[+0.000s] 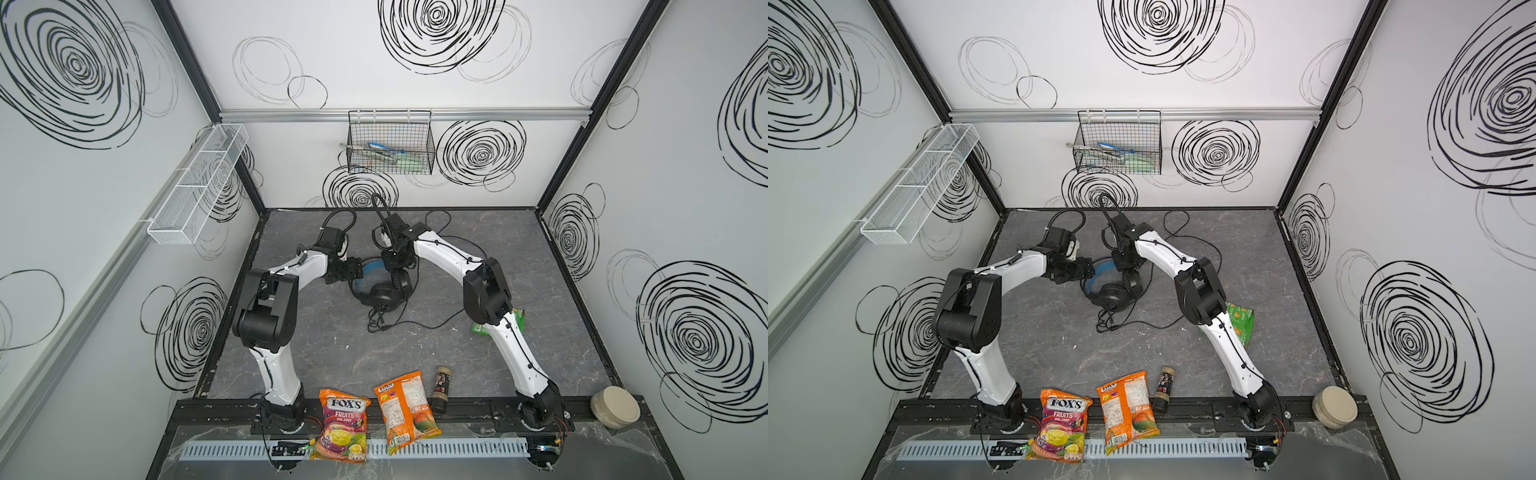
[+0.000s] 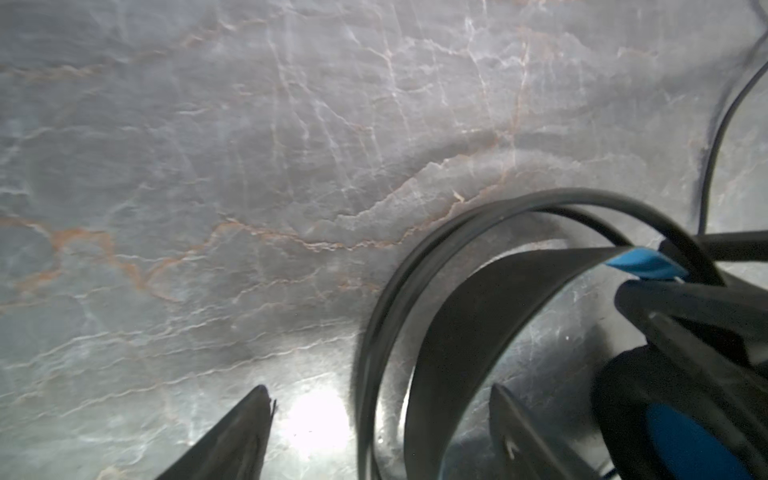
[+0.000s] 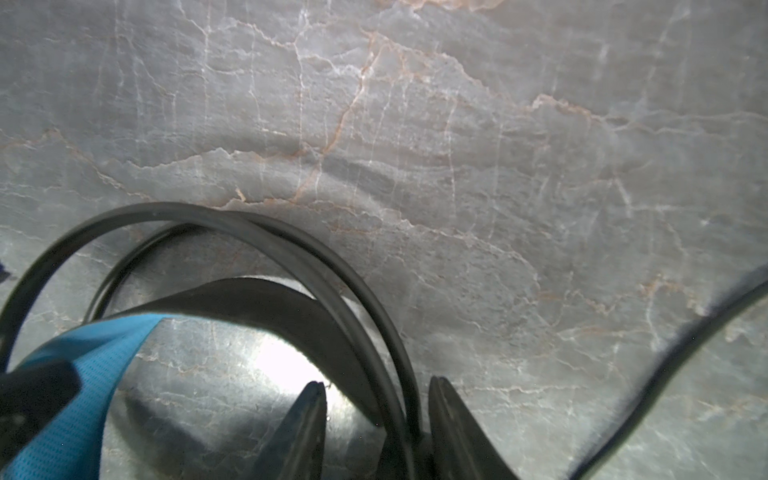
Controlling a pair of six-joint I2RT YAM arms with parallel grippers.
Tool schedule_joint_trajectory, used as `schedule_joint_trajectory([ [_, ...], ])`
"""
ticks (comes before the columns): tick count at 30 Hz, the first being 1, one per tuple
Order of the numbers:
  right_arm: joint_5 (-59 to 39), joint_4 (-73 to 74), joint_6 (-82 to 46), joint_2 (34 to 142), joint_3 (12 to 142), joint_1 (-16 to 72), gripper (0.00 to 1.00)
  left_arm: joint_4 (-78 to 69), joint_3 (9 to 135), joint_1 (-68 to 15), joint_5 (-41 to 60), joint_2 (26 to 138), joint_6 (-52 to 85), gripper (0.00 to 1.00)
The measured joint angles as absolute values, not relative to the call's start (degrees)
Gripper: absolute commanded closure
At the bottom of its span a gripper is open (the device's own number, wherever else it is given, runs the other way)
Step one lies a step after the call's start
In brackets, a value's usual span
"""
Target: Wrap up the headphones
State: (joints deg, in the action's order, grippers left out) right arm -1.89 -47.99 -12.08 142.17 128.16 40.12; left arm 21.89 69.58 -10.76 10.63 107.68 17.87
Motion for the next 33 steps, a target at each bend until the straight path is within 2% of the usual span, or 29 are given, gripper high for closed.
schedule_joint_trajectory([
  [5,-2.2,-48.0,-12.1,142.2,128.1,40.1,0.54,22.6,71.5,-12.9,9.0,110.4,17.4,0.22],
  [13,-2.6,-47.9,-12.1,142.2,128.2,40.1,0.51,22.8,73.3,-13.5,6.0,112.8,16.8,0.42],
  [23,-3.9,-47.9,-12.1,141.6,128.2,40.2,0.41,22.7,73.5,-14.0,4.6,113.2,16.3,0.79],
  [29,-3.8,-48.1,-12.3,139.8,128.2,39.7,0.35,22.7,73.5,-14.0,4.4,113.0,16.3,0.88],
  [33,-4.0,-48.1,-12.5,137.6,128.2,38.8,0.26,23.1,73.5,-14.0,4.4,112.9,16.4,0.89],
])
